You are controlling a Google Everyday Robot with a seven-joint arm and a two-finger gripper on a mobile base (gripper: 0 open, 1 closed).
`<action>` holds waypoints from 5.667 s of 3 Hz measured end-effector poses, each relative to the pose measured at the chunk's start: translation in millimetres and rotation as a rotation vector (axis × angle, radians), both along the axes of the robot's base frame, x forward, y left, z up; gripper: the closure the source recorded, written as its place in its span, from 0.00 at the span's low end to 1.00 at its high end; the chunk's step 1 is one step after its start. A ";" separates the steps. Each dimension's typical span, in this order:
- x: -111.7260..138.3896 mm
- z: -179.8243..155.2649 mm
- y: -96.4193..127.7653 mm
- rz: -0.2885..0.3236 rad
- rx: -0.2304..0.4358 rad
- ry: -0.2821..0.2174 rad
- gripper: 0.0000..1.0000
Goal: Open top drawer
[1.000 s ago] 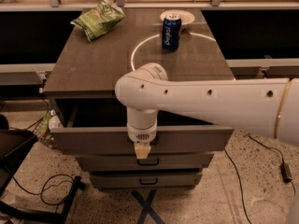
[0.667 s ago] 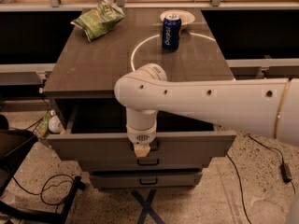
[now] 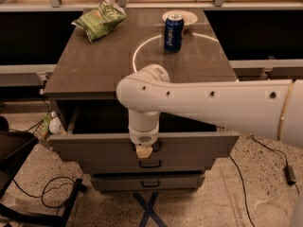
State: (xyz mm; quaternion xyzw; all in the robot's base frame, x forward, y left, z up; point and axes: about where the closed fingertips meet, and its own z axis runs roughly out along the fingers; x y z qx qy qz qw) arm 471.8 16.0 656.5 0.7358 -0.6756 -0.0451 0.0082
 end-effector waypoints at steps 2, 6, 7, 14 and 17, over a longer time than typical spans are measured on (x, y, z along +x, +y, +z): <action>-7.1 10.6 -6.3 -0.019 -0.002 -0.031 1.00; -12.7 139.4 -91.5 -0.133 -0.025 -0.210 1.00; -8.2 144.7 -105.9 -0.144 -0.039 -0.264 1.00; 61.1 -2.3 -90.4 -0.062 0.074 -0.275 1.00; -44.4 2.4 -81.4 -0.014 0.076 -0.167 1.00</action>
Offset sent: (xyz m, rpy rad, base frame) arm -0.0689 -0.0687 0.1122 0.0498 -0.1993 -0.1713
